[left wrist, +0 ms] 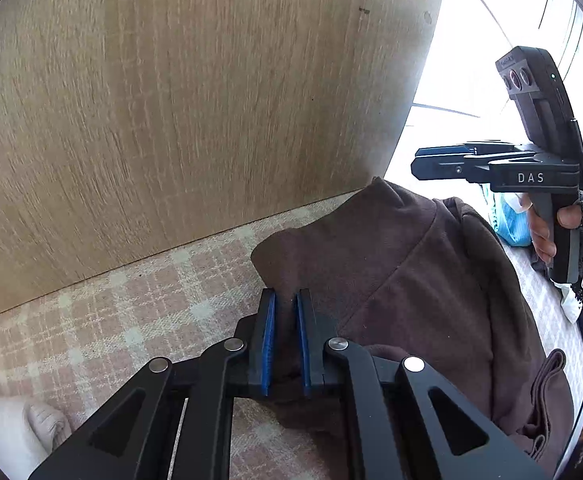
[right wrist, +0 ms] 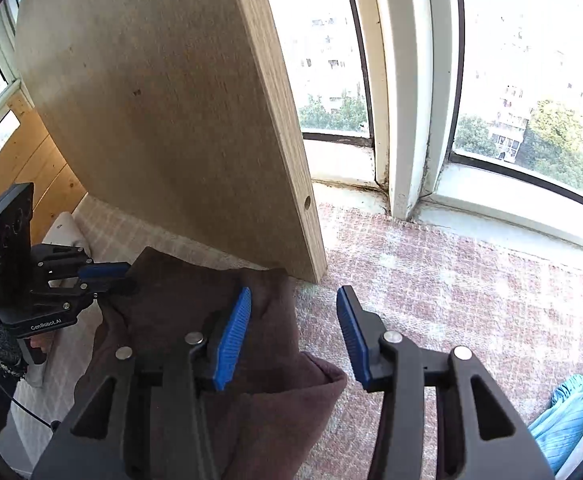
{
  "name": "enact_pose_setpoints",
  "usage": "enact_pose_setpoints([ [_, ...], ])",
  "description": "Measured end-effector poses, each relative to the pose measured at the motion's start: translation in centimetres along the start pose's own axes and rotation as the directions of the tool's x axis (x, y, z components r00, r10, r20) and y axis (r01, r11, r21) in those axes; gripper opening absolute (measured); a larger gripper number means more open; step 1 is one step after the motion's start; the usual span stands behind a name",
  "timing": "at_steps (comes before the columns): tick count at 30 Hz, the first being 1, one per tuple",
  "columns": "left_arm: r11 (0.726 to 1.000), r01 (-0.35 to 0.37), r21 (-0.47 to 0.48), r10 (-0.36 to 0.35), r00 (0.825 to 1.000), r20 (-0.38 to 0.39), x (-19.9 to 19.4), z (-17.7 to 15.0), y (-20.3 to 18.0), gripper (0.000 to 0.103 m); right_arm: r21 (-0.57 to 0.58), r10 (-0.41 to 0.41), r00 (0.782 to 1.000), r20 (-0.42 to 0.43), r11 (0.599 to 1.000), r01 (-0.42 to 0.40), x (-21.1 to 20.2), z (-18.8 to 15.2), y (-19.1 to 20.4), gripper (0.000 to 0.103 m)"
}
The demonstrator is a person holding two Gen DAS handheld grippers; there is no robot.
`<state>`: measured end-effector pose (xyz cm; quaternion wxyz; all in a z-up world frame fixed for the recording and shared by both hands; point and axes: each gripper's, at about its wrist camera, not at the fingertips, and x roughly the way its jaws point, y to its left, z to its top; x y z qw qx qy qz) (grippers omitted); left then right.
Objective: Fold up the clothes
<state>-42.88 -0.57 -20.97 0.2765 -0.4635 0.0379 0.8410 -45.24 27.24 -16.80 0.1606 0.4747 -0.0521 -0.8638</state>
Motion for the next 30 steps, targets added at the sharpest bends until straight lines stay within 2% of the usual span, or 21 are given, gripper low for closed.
enact_pose_setpoints([
  [2, 1.000, 0.010, -0.007, -0.010, 1.000, 0.002, -0.3, 0.1, 0.2, 0.016, -0.035, 0.004, 0.999, -0.043, 0.999, -0.005, 0.7, -0.4, 0.4, 0.044],
  [4, 1.000, 0.014, -0.009, -0.014, 1.000, -0.006, 0.0, 0.3, 0.2, 0.026, -0.071, -0.016, 0.996, -0.083, 0.997, 0.010, 1.9, -0.7, 0.9, 0.044],
  [6, 1.000, 0.013, -0.010, -0.013, 1.000, -0.025, 0.9, 0.7, 0.1, 0.030, -0.105, -0.039, 0.992, -0.122, 0.994, 0.026, 3.4, -1.1, 1.5, 0.045],
  [7, 1.000, 0.000, -0.002, 0.000, 0.999, -0.035, 1.5, 0.8, 0.0, 0.030, -0.138, -0.039, 0.993, -0.109, 0.990, 0.024, 3.6, -1.3, 2.0, 0.042],
  [8, 1.000, -0.020, 0.013, 0.020, 0.999, -0.042, 1.9, 0.8, -0.2, 0.030, -0.164, -0.036, 0.994, -0.099, 0.986, 0.019, 3.7, -1.4, 2.4, 0.028],
  [9, 0.999, -0.033, 0.028, 0.034, 0.998, -0.047, 2.3, 0.9, -0.4, 0.030, -0.155, -0.019, 0.994, -0.105, 0.988, 0.003, 3.6, -1.3, 2.5, 0.008],
  [11, 0.999, -0.010, 0.032, 0.012, 0.998, -0.058, 2.4, 1.2, -0.4, 0.020, -0.138, 0.003, 0.994, -0.107, 0.990, -0.018, 3.1, -1.2, 2.6, 0.007],
  [12, 1.000, 0.009, 0.027, -0.007, 0.998, -0.064, 2.4, 1.4, -0.4, 0.008, -0.131, 0.010, 0.994, -0.105, 0.991, -0.024, 2.8, -1.1, 2.6, 0.007],
  [15, 0.999, 0.050, 0.003, -0.050, 0.997, -0.064, 1.4, 1.7, 0.1, 0.008, -0.094, 0.058, 0.996, -0.065, 0.994, -0.064, 0.6, -0.8, 2.7, 0.006],
  [19, 0.988, 0.149, -0.044, -0.149, 0.989, -0.012, -2.2, 2.3, 0.6, 0.008, -0.035, 0.143, 0.990, -0.004, 0.989, -0.143, -3.2, -0.2, 2.8, 0.006],
  [23, 0.976, 0.212, -0.047, -0.211, 0.977, 0.026, -6.0, 3.4, 0.4, 0.008, -0.049, 0.155, 0.987, 0.042, 0.987, -0.153, -6.9, 0.1, 4.4, 0.006],
  [26, 0.974, 0.226, -0.011, -0.225, 0.973, 0.051, -8.2, 4.2, -0.7, 0.008, -0.078, 0.167, 0.983, 0.072, 0.984, -0.162, -10.4, -0.8, 6.2, 0.006],
  [30, 0.974, 0.222, 0.053, -0.225, 0.972, 0.073, -11.7, 3.5, -2.8, 0.008, -0.095, 0.190, 0.976, 0.111, 0.979, -0.179, -15.5, -2.8, 8.2, 0.006],
])
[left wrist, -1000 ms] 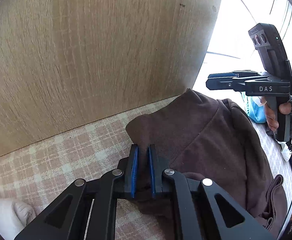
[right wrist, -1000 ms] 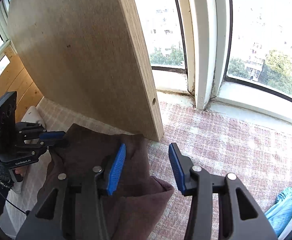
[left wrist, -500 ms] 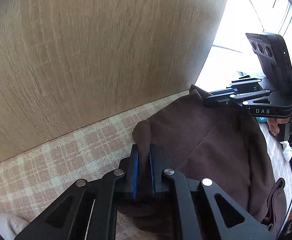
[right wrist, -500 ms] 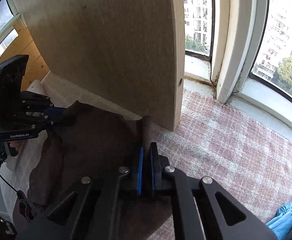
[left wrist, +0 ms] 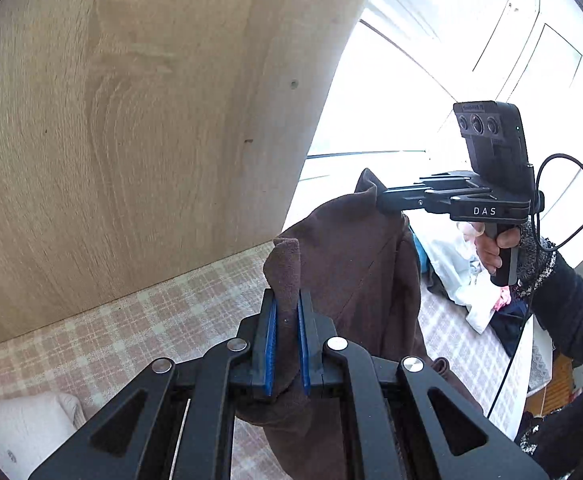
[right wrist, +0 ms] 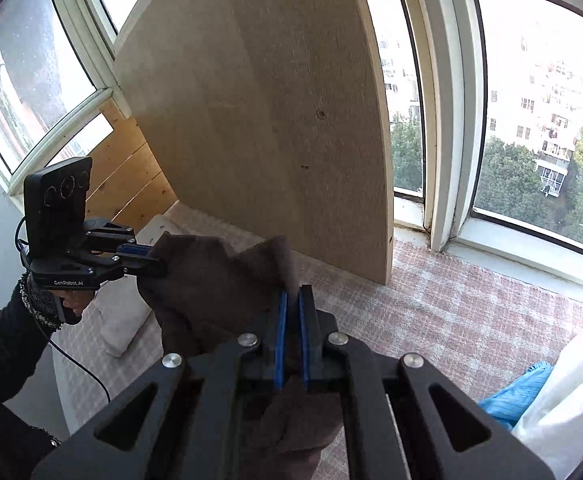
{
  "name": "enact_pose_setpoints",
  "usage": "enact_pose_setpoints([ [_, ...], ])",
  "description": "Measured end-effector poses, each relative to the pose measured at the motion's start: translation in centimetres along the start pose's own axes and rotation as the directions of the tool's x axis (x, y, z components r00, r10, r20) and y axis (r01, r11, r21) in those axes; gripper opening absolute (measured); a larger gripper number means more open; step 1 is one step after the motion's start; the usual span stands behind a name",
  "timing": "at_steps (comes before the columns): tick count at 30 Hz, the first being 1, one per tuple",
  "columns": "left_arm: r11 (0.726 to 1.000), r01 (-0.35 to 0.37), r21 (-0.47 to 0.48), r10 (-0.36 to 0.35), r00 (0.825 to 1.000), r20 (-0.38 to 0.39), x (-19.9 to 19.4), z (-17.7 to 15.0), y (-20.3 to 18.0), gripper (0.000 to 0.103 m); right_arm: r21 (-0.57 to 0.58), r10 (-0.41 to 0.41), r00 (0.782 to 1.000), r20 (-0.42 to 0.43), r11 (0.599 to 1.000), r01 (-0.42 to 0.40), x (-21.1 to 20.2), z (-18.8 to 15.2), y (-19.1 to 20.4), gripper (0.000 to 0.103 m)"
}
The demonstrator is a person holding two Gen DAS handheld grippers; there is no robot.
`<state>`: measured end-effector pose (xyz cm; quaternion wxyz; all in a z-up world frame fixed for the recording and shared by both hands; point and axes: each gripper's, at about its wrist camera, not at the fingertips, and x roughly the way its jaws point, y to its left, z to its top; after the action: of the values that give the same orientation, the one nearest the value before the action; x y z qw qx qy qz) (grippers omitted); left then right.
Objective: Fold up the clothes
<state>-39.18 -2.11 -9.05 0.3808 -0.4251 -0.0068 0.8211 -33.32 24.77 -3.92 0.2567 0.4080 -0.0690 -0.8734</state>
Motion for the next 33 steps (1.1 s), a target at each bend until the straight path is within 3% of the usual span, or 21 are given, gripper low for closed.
enact_pose_setpoints([
  [4, 0.999, 0.008, 0.041, -0.009, 1.000, 0.017, -2.6, -1.6, -3.2, 0.008, -0.016, 0.026, 0.999, 0.038, 1.000, -0.026, -4.1, -3.1, 3.3, 0.006],
  [7, 0.997, 0.018, 0.070, -0.019, 1.000, 0.019, -5.0, -3.9, -6.2, 0.008, -0.012, 0.033, 0.998, 0.050, 0.999, -0.033, -7.2, -7.7, 6.9, 0.006],
  [9, 0.996, 0.025, 0.087, -0.026, 0.999, 0.018, -5.8, -5.9, -9.0, 0.008, -0.004, 0.025, 0.999, 0.044, 1.000, -0.025, -8.7, -8.5, 5.8, 0.006],
  [12, 0.990, 0.003, 0.139, -0.004, 1.000, 0.006, -6.5, -10.2, -13.0, 0.008, 0.066, 0.019, 1.000, 0.021, 0.998, -0.020, -10.3, -13.4, 4.3, 0.006],
  [16, 0.991, -0.003, 0.137, 0.013, 0.997, -0.072, -4.9, -16.7, -16.3, 0.008, 0.173, 0.025, 0.998, -0.055, 0.985, -0.015, -7.7, -20.5, 4.1, 0.006],
  [21, 1.000, 0.000, -0.009, -0.001, 0.993, -0.122, -2.0, -22.8, -16.3, 0.008, 0.218, 0.014, 0.985, -0.172, 0.976, 0.024, -4.4, -26.8, 5.1, 0.006],
  [24, 1.000, -0.022, 0.018, 0.024, 0.990, -0.141, -1.6, -24.5, -16.7, 0.008, 0.154, -0.023, 0.982, -0.190, 0.987, 0.053, -4.5, -27.1, 6.5, 0.006],
  [27, 0.995, -0.067, 0.072, 0.077, 0.986, -0.146, -1.9, -24.7, -17.2, 0.008, 0.156, 0.010, 0.989, -0.147, 0.988, 0.013, -5.4, -26.4, 7.5, 0.006],
  [30, 0.990, -0.102, 0.097, 0.112, 0.989, -0.098, -3.4, -23.9, -17.3, 0.008, 0.119, 0.002, 0.992, -0.127, 0.993, 0.013, -6.0, -24.8, 8.5, 0.006],
  [33, 0.984, -0.118, 0.130, 0.130, 0.988, -0.084, -3.9, -23.8, -17.3, 0.008, 0.105, -0.005, 0.975, -0.223, 0.994, 0.029, -4.4, -25.5, 8.2, 0.009],
])
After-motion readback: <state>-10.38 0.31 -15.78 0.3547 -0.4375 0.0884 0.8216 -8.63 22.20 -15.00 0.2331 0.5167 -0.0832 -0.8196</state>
